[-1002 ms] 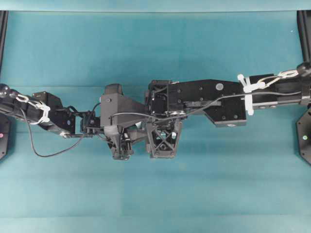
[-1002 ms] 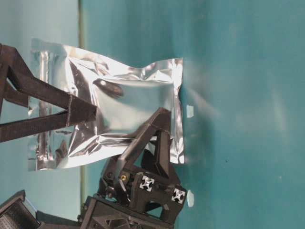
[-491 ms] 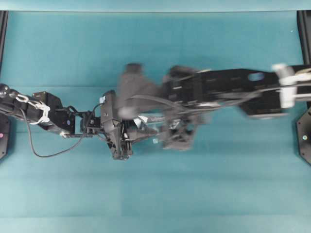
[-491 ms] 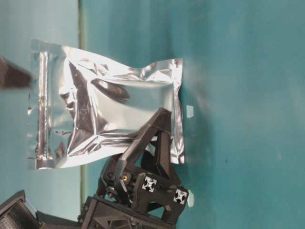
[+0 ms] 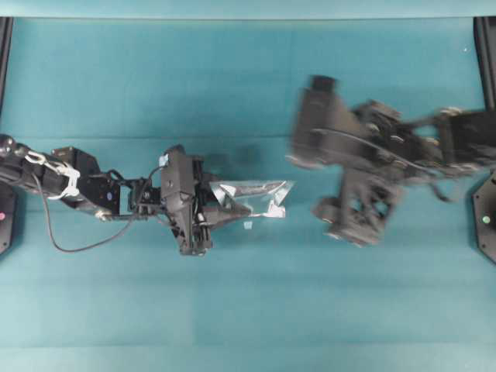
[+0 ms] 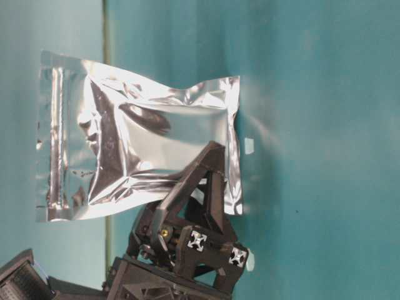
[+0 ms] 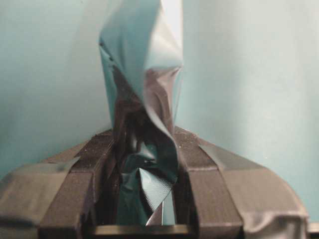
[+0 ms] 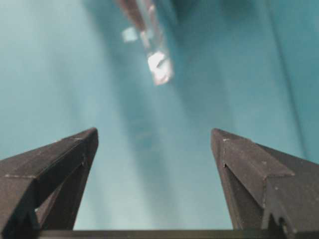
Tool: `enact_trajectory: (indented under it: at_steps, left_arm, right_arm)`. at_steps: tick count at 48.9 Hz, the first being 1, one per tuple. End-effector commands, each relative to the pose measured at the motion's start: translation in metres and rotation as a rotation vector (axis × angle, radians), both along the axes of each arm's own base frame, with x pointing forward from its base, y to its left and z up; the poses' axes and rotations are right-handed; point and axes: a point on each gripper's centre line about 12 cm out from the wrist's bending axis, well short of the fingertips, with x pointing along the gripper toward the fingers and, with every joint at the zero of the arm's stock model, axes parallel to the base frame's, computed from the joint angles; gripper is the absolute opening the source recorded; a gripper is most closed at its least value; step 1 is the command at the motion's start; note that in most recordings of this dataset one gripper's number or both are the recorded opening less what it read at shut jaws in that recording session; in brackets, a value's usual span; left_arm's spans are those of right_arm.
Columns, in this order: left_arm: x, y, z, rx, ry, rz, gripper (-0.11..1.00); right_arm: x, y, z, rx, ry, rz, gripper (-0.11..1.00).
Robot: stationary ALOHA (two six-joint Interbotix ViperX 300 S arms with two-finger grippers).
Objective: Hand over the silver zip bag and make it stand upright.
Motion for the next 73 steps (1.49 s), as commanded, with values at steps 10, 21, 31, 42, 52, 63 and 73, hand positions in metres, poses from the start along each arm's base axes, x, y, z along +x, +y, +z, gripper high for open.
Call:
enact_trajectory:
  at_steps: [10,21,31,42,52,63,73]
  left_arm:
    - [0.002,-0.006,0.002,0.0,-0.009,-0.016,0.29]
    - [0.0,-0.007,0.001,0.0,-0.005,-0.021,0.29]
    - [0.002,-0.007,0.002,0.0,-0.009,-0.021,0.29]
    - [0.002,-0.009,0.003,0.003,-0.012,-0.025,0.29]
    - [0.003,-0.009,0.004,0.003,-0.015,-0.025,0.29]
    - [0.003,-0.009,0.004,0.017,-0.015,-0.032,0.29]
    - [0.002,-0.009,0.003,0.021,-0.004,-0.032,0.29]
  right_arm:
    - [-0.037,0.0,0.018,0.037,-0.193,-0.018,0.89]
    - [-0.068,-0.001,0.022,0.049,-0.33,-0.007,0.89]
    - [-0.088,-0.001,0.016,0.063,-0.363,-0.007,0.89]
    - [-0.098,-0.002,0.013,0.065,-0.372,-0.007,0.89]
    - [-0.101,-0.002,0.008,0.065,-0.373,-0.008,0.89]
    - [-0.103,-0.002,0.007,0.067,-0.382,-0.005,0.89]
    - [-0.103,-0.002,0.007,0.067,-0.382,-0.005,0.89]
